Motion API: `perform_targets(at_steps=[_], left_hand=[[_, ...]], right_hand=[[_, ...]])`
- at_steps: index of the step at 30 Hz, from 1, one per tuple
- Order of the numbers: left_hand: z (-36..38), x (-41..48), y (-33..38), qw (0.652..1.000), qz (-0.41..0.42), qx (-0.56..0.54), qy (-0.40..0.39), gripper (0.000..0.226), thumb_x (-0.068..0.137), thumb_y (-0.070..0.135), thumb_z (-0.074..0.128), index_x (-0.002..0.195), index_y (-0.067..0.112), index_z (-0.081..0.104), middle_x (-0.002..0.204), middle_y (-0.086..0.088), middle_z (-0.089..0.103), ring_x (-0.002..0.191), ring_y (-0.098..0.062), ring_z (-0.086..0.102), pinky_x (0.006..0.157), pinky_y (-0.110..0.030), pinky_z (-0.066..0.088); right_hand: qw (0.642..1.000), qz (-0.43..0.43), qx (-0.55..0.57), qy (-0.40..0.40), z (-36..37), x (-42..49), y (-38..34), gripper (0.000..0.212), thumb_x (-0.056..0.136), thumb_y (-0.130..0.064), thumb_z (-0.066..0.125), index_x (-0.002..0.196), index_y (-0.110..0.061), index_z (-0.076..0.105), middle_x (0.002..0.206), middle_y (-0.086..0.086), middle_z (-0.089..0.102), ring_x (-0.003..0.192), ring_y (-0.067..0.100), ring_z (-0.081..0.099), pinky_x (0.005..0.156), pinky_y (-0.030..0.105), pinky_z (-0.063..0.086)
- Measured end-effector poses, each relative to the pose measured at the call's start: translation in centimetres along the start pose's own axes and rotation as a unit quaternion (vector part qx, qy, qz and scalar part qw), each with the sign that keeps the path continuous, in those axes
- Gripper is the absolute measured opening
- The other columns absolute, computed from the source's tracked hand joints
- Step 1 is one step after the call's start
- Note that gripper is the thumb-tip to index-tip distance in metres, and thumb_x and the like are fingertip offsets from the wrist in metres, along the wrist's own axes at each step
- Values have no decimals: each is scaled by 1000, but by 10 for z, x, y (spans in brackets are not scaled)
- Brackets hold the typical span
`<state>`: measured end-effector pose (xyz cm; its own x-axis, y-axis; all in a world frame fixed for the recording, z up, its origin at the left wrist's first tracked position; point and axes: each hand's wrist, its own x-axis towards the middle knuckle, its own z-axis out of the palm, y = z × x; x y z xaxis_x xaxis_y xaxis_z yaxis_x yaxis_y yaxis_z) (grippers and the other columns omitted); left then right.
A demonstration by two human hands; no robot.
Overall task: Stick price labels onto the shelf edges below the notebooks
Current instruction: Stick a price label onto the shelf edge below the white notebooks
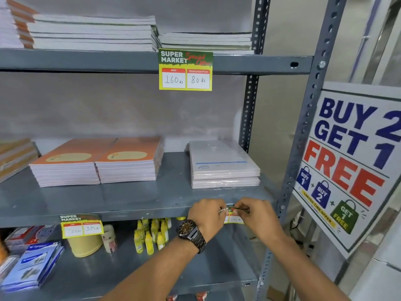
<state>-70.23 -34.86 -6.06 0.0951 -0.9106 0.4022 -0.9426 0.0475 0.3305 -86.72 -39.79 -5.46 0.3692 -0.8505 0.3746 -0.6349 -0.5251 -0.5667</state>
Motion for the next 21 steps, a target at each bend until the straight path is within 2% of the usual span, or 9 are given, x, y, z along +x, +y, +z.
perform_targets(at_steps=[4, 5, 8, 13, 16, 18, 21], left_hand=[[1, 0, -1, 1000, 1, 3, 2, 19, 86, 42, 56, 98, 28, 62, 92, 1, 73, 84, -27, 65, 65, -35, 53], [1, 1, -2, 1000, -1, 0, 5, 19, 86, 42, 57, 97, 28, 61, 91, 1, 73, 84, -27, 66, 65, -35, 53], [1, 2, 0, 1000, -13, -6, 8, 19, 85, 44, 58, 95, 28, 58, 90, 1, 73, 83, -28, 66, 65, -35, 53], [1, 3, 4, 1000, -21, 22, 6, 17, 83, 42, 53, 89, 27, 54, 88, 0, 71, 80, -31, 65, 62, -34, 49], [-4, 6, 7, 998, -24, 60, 2, 20, 81, 44, 53, 86, 24, 52, 86, -3, 70, 77, -33, 64, 59, -34, 45], [-9, 8, 7, 997, -20, 79, 9, 26, 79, 47, 58, 88, 24, 50, 90, -3, 68, 81, -33, 63, 61, -36, 44], [-19, 12, 1, 994, 9, 104, 21, 37, 77, 51, 65, 95, 21, 53, 99, -2, 63, 92, -29, 58, 71, -38, 46]], right_hand=[[1000, 3, -5, 8, 2, 0, 1, 9, 78, -17, 76, 82, -25, 73, 74, -8, 74, 68, 4, 63, 61, 13, 46], [1000, 4, -5, 12, 3, 0, 1, 9, 78, -17, 76, 82, -25, 73, 74, -8, 74, 67, 5, 63, 60, 13, 46], [1000, 6, -9, 16, 4, 1, 0, 9, 78, -16, 75, 82, -24, 74, 75, -6, 74, 68, 8, 65, 64, 25, 53], [999, 1, -25, 26, 6, 5, 1, 5, 77, -16, 75, 80, -20, 72, 78, -3, 71, 69, 13, 62, 63, 26, 48], [998, 6, -36, 41, 4, 6, 2, 12, 74, -21, 77, 78, -22, 67, 80, -7, 65, 72, 16, 60, 64, 32, 49], [997, -12, -61, 51, 3, 5, 3, 15, 73, -24, 79, 79, -24, 65, 82, -9, 61, 76, 17, 57, 65, 35, 48], [991, -51, -104, 68, 3, 4, 6, 16, 73, -26, 79, 82, -23, 66, 84, -9, 61, 83, 20, 50, 73, 35, 40]])
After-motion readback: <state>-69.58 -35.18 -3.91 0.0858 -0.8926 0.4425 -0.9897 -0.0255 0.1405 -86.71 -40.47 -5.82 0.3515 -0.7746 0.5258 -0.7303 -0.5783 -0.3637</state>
